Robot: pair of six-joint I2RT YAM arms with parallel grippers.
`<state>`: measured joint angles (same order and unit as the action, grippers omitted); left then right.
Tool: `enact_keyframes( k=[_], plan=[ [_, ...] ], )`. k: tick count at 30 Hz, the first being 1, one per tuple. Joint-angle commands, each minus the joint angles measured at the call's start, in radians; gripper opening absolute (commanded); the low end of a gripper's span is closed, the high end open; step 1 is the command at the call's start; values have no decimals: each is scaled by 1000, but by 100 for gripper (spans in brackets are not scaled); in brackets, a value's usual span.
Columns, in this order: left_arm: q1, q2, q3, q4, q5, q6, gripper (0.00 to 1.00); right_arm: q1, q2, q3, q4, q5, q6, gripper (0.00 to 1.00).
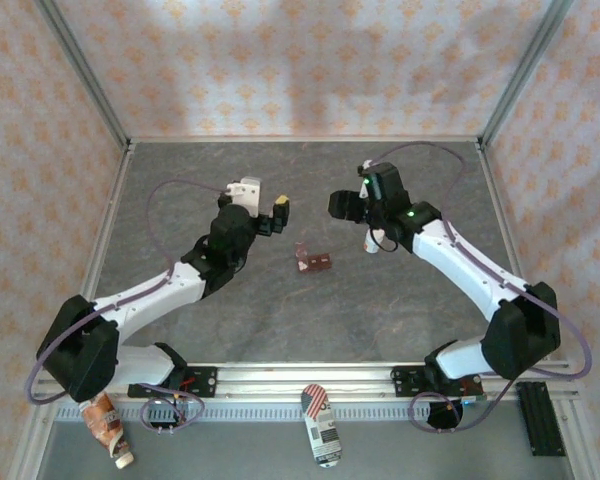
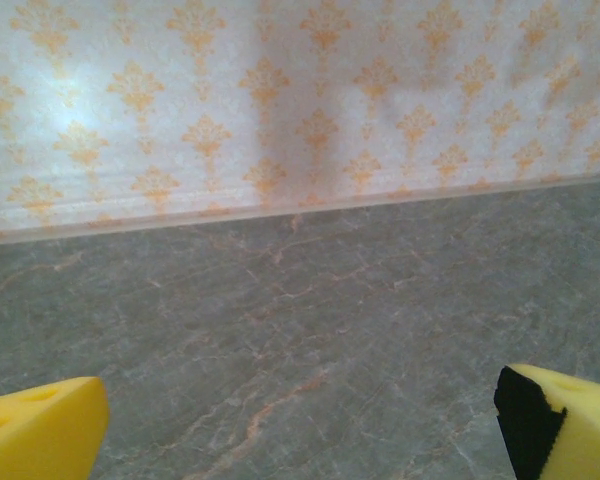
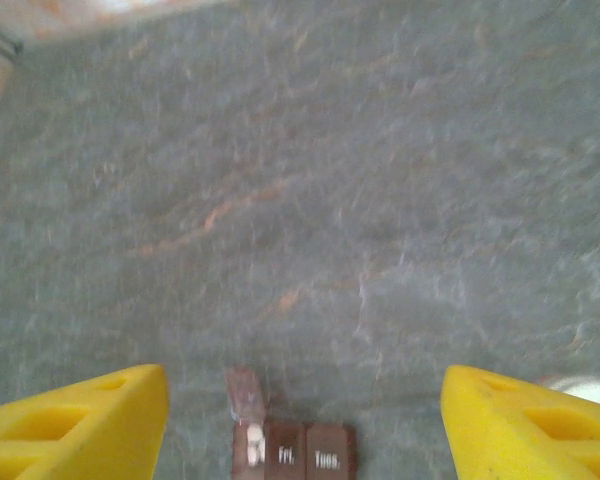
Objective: Sort the pills into containers
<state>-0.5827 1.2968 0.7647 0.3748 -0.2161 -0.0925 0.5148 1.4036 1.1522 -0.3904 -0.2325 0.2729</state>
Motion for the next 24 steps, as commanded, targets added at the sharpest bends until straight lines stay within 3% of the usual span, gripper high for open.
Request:
enact_keyframes(
  k=[1, 12, 17, 24],
  plan=[
    [31, 38, 86, -165, 82, -79, 100, 27, 32, 14, -81, -66, -28, 72],
    [170, 236, 307, -514, 467, -244, 100, 67, 167, -26, -106, -89, -24, 70],
    [172, 270, 317, -559, 405, -319, 100, 68, 227, -36, -115, -76, -32, 69],
    [170, 315, 347, -650, 404, -252, 100, 69, 285, -45, -119, -71, -54, 69]
  ],
)
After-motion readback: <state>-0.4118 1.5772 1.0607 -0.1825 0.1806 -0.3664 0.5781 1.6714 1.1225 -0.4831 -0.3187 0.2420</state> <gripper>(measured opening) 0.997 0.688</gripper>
